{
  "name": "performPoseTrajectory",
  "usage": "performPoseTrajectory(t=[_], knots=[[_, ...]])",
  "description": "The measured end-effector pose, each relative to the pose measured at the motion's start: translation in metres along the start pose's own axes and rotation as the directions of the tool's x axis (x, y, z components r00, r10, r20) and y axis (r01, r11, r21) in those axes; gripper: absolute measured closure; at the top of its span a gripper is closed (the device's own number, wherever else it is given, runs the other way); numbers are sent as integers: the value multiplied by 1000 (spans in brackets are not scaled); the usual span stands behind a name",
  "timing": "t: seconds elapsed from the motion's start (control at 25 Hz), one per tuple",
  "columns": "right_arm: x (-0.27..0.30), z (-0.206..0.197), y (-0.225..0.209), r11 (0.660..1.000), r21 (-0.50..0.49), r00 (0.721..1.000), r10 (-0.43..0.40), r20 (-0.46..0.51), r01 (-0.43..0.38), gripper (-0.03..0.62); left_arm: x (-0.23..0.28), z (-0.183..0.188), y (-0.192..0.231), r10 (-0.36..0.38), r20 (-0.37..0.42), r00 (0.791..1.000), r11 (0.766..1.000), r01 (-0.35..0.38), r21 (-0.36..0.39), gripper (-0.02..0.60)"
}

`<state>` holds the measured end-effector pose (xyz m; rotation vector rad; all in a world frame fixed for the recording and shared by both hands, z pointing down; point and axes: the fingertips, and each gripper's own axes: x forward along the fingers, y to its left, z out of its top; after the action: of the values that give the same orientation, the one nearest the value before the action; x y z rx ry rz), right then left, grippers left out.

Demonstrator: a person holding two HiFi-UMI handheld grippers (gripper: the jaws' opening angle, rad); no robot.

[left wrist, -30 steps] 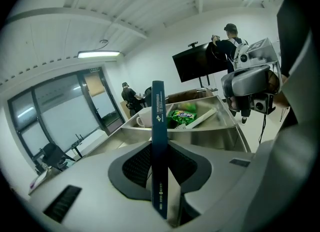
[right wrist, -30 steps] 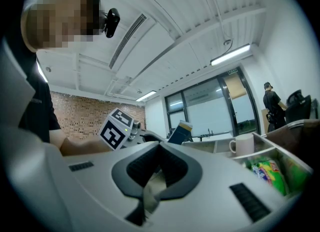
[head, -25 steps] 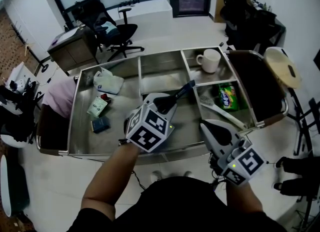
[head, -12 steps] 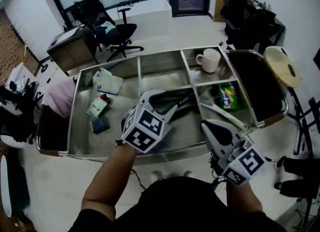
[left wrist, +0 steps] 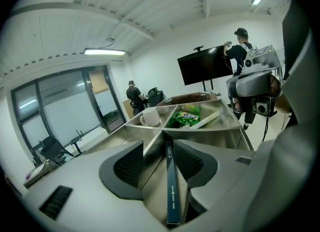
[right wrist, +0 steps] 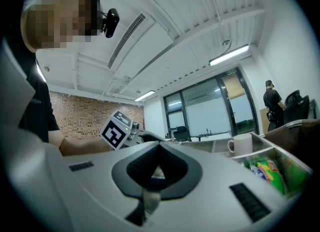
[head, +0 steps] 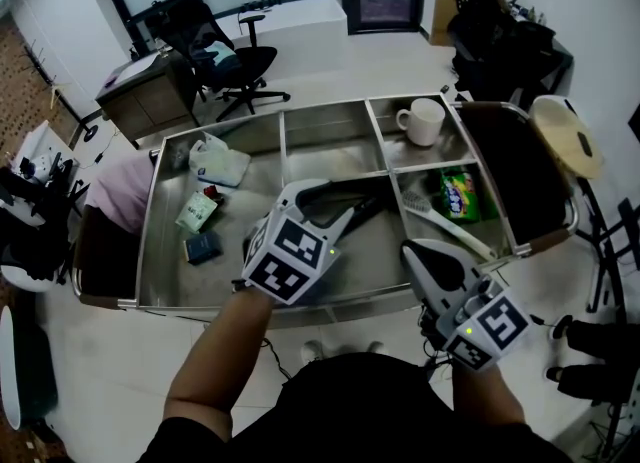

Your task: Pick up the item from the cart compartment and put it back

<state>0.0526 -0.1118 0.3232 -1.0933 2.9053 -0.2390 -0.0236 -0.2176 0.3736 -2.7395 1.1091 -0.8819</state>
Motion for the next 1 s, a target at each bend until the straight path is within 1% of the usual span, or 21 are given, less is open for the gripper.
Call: performPoseTrajectory(t=[0.16, 0.24, 0.28, 0.32, 0.36, 0.4, 0.44, 0.64, 0.72, 0.8, 0.88, 1.0], knots=[[0, 1, 1, 1000, -2, 1000, 0, 7, 0, 579, 1, 0, 1, 0, 5, 1000, 1000, 0, -15, 394], [0, 2, 1, 1000, 0, 1000, -3, 7, 3, 579, 0, 2, 5, 15, 23, 1000, 998, -13, -56, 399], [0, 2, 1, 1000, 2, 1000, -5, 8, 5, 579, -2, 3, 8, 22, 41, 999, 995, -18, -95, 457], [0, 1, 1, 1000, 3, 1000, -7, 8, 7, 579, -4, 5, 12, 27, 64, 998, 990, -17, -139, 552], [-1, 1, 1, 1000, 2, 1000, -7, 7, 7, 579, -5, 8, 14, 29, 86, 996, 984, -13, -179, 579], [-1, 1, 1, 1000, 0, 1000, -6, 7, 6, 579, -8, 10, 17, 33, 102, 994, 978, -11, -207, 580], [-1, 1, 1, 1000, -2, 1000, -4, 8, 4, 579, -9, 11, 19, 40, 109, 993, 976, -15, -219, 581], [-2, 1, 4, 1000, -2, 1000, -4, 5, 4, 579, -14, 10, 22, 61, 108, 992, 976, -37, -213, 580], [-2, 2, 5, 1000, -5, 1000, 0, 3, 0, 579, -18, 14, 21, 73, 127, 989, 974, -43, -221, 581], [-2, 3, 7, 1000, -10, 1000, 4, 2, -4, 579, -26, 20, 21, 86, 163, 983, 971, -46, -236, 581], [-1, 3, 8, 1000, -13, 1000, 7, 4, -7, 579, -38, 30, 21, 94, 225, 970, 963, -32, -267, 581], [0, 3, 9, 1000, -10, 1000, 13, 3, -13, 579, -64, 45, 22, 125, 336, 933, 949, -13, -316, 581]])
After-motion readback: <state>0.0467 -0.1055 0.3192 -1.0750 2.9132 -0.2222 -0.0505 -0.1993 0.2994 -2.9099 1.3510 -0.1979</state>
